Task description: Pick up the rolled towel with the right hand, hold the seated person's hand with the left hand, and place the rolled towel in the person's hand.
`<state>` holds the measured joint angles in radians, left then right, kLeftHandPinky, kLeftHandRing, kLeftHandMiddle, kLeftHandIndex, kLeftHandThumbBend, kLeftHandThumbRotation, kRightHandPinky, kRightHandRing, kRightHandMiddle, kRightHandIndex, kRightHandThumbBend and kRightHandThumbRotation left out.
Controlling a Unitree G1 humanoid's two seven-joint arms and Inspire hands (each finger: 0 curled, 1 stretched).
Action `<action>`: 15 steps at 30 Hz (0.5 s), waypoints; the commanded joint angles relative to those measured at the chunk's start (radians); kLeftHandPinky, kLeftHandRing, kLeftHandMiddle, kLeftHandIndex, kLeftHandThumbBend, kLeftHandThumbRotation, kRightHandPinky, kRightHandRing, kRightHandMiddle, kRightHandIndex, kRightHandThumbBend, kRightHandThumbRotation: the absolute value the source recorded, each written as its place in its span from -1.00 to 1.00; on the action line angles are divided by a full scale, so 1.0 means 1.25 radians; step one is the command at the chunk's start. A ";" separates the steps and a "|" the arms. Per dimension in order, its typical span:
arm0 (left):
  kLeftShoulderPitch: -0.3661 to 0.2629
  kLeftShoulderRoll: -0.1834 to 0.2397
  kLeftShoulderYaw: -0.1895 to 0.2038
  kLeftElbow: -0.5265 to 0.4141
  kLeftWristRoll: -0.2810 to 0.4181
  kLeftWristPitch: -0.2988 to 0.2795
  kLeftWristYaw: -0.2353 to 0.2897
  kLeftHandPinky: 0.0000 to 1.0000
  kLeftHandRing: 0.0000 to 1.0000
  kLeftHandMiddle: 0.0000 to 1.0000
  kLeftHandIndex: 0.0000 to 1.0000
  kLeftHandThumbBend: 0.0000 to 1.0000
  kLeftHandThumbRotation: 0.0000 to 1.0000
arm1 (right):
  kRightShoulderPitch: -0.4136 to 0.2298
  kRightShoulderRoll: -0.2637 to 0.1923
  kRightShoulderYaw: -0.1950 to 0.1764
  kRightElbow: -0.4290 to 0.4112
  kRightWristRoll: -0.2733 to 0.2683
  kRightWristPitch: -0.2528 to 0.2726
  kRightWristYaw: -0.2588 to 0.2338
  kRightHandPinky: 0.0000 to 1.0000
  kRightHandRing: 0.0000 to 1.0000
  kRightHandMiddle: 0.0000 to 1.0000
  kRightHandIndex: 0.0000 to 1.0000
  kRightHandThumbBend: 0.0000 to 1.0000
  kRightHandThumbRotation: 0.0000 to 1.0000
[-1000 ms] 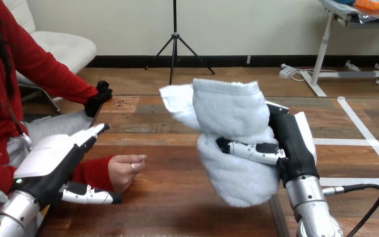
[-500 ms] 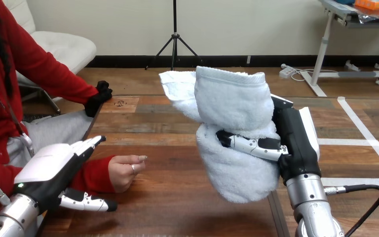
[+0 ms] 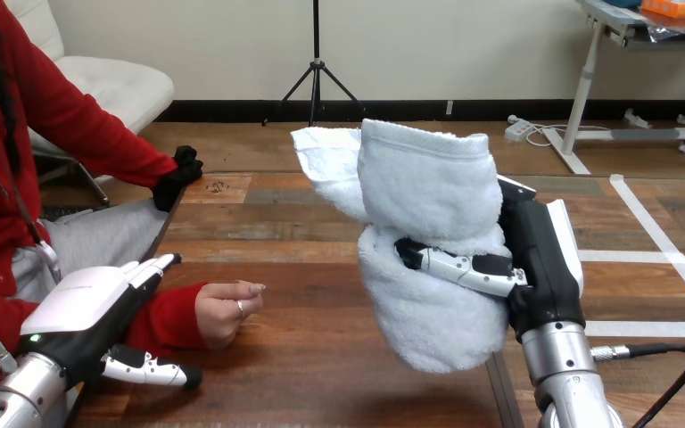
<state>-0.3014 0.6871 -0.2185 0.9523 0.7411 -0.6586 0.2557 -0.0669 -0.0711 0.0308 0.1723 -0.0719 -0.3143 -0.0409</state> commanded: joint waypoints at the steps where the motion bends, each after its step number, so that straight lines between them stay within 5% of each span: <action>1: -0.081 0.010 -0.022 0.029 0.011 0.001 0.051 0.73 0.78 0.80 0.87 1.00 -0.01 | -0.027 0.013 -0.011 -0.066 0.029 -0.011 0.009 -0.43 -0.33 -0.09 -0.09 0.54 -1.00; 8: -0.099 0.007 -0.061 0.056 0.052 0.022 0.120 0.65 0.67 0.69 0.78 1.00 -0.09 | -0.019 0.011 -0.011 -0.077 0.025 -0.022 0.005 -0.45 -0.35 -0.09 -0.10 0.54 -1.00; 15: -0.109 0.001 -0.084 0.066 0.058 0.046 0.125 0.65 0.64 0.66 0.75 1.00 -0.12 | -0.008 0.013 -0.013 -0.096 0.064 -0.014 0.030 -0.47 -0.37 -0.10 -0.10 0.53 -1.00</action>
<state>-0.3533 0.6870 -0.2969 1.0294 0.8000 -0.6241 0.3906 -0.0427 -0.0711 0.0278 0.1436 -0.0317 -0.3145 -0.0183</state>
